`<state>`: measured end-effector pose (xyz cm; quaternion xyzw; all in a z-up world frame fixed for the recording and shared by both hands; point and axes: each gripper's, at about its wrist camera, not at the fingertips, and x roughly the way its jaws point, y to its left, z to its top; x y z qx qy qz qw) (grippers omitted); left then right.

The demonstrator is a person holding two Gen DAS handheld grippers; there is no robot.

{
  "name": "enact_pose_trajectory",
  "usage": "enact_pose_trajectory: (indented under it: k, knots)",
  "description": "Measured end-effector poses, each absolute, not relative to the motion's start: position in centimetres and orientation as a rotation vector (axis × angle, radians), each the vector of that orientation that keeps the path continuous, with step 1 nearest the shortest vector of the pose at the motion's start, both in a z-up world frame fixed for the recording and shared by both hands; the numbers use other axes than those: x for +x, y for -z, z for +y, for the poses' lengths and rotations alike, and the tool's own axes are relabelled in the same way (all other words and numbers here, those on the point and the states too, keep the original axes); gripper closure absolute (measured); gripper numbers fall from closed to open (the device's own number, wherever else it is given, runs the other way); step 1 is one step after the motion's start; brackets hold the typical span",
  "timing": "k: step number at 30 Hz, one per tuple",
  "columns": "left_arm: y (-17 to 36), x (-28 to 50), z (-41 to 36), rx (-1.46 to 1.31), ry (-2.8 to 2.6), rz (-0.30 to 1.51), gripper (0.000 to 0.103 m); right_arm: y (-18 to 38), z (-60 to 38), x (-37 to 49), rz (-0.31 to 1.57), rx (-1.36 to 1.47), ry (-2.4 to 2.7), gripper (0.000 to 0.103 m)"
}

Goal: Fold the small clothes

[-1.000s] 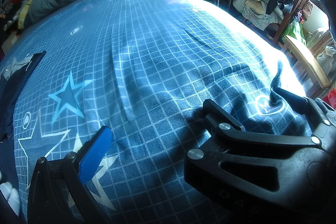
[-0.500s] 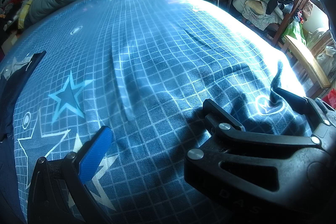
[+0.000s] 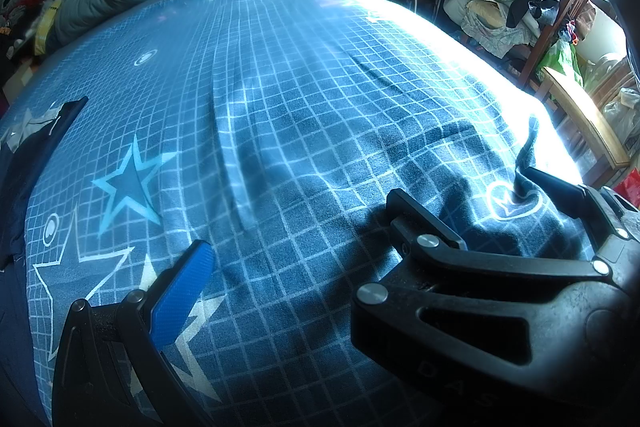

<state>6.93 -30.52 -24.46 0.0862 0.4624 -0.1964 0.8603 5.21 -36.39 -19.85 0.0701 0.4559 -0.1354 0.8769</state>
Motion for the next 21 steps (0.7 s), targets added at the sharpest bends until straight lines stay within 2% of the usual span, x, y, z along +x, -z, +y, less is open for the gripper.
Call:
enact_pose_trajectory:
  k: [21]
  knots:
    - [24.45, 6.93, -30.48, 0.173, 0.397, 0.970, 0.000, 19.86, -36.44, 5.17, 0.951, 0.146, 0.282, 0.000]
